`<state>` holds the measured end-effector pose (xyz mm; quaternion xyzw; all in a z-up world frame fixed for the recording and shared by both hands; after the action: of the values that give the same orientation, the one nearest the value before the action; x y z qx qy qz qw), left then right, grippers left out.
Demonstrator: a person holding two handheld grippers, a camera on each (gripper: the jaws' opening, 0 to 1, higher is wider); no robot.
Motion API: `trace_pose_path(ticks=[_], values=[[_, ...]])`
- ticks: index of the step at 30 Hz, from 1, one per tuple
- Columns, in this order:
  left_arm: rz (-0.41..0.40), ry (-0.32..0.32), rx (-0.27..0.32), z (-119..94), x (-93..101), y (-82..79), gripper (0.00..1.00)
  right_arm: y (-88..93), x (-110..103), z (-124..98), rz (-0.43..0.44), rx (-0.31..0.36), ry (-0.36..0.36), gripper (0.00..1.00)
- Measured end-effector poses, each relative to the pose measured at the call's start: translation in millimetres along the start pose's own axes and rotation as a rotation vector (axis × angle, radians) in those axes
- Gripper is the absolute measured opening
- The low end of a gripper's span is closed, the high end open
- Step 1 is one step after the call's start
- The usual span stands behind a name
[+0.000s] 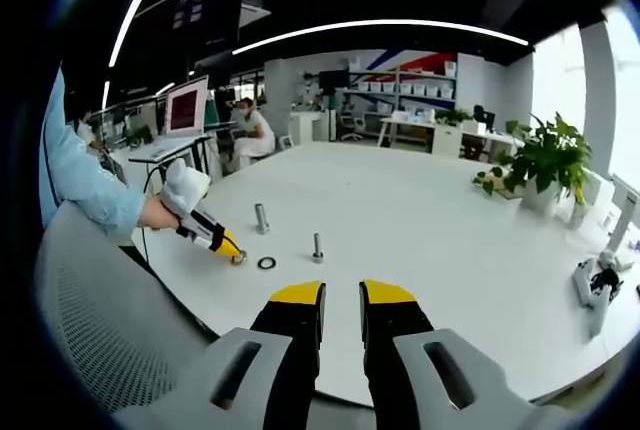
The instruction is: Place the washer onto the threaded stud by aligning its center hole with the stud, sliding it down to the base, and recovering from edge contact or off-axis alignment until the washer reaches the visible bottom stop.
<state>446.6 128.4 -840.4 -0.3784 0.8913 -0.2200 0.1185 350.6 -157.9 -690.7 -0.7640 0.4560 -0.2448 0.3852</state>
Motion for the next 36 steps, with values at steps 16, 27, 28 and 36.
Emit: trace_pose_path(ticks=[16, 27, 28, 36], values=[[-0.074, -0.05, 0.069, -26.6, -25.8, -23.9, 0.01, -1.5, 0.0, -0.4, 0.002, 0.009, -0.003, 0.16], [-0.085, -0.098, 0.126, -43.4, -50.5, -53.0, 0.01, -3.0, -0.2, -0.6, 0.004, 0.017, -0.005, 0.16], [-0.094, -0.097, 0.134, -44.7, -52.7, -55.4, 0.01, -2.9, -0.1, -0.7, 0.005, 0.017, -0.005, 0.16], [-0.081, -0.124, 0.108, -39.8, -75.7, -67.3, 0.02, -2.2, -0.7, -0.1, 0.005, 0.009, -0.007, 0.16]])
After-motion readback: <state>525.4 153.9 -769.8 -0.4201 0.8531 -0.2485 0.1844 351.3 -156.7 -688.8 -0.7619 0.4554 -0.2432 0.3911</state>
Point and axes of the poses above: the point that each gripper's makers call its tool centre point, and the gripper's own axes: z roughly forward along the fingers, x roughly to its right, y roughly out of its underside, the point moved 2 cm from there along -z, roughly backward along the fingers, and after that the axes turned 12 degrees about -x, right-handed, at the moved point
